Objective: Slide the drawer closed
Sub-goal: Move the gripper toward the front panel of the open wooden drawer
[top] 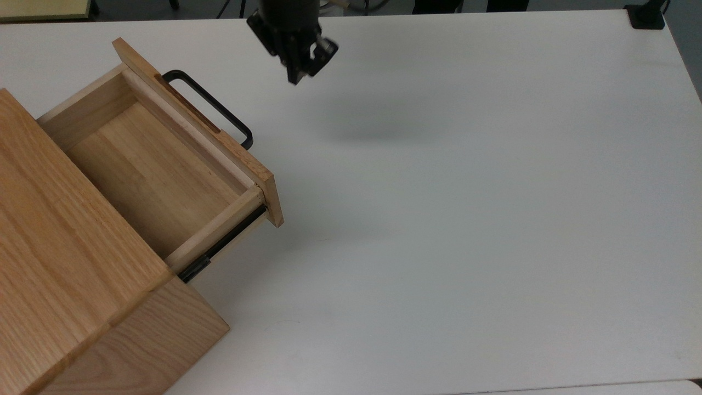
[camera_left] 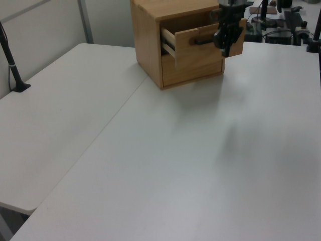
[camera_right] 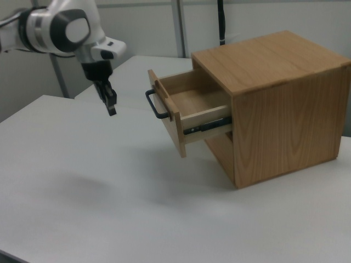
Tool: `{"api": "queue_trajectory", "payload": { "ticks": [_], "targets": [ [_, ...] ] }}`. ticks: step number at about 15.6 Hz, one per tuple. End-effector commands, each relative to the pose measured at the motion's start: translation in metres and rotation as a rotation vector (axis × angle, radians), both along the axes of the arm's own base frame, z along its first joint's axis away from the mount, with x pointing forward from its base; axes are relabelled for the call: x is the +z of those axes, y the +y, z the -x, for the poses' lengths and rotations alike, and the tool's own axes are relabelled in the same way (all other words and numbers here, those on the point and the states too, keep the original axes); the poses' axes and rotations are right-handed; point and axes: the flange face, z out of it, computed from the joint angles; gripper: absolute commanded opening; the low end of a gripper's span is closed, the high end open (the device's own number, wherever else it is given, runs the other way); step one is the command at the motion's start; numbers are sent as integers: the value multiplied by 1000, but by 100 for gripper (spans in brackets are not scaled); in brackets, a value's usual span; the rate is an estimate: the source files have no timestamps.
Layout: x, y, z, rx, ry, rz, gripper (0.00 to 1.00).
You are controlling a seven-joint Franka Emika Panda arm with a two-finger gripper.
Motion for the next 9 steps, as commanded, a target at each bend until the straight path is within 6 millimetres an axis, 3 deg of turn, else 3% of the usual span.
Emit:
{"api": "queue_trajectory", "payload": {
  "ticks": [1, 5, 9],
  "targets": [
    [-9, -26, -13, -234, -39, -23, 0],
    [-29, -38, -28, -276, -51, 40, 0],
    [-29, -64, -44, -332, -85, 77, 0]
  ]
}}
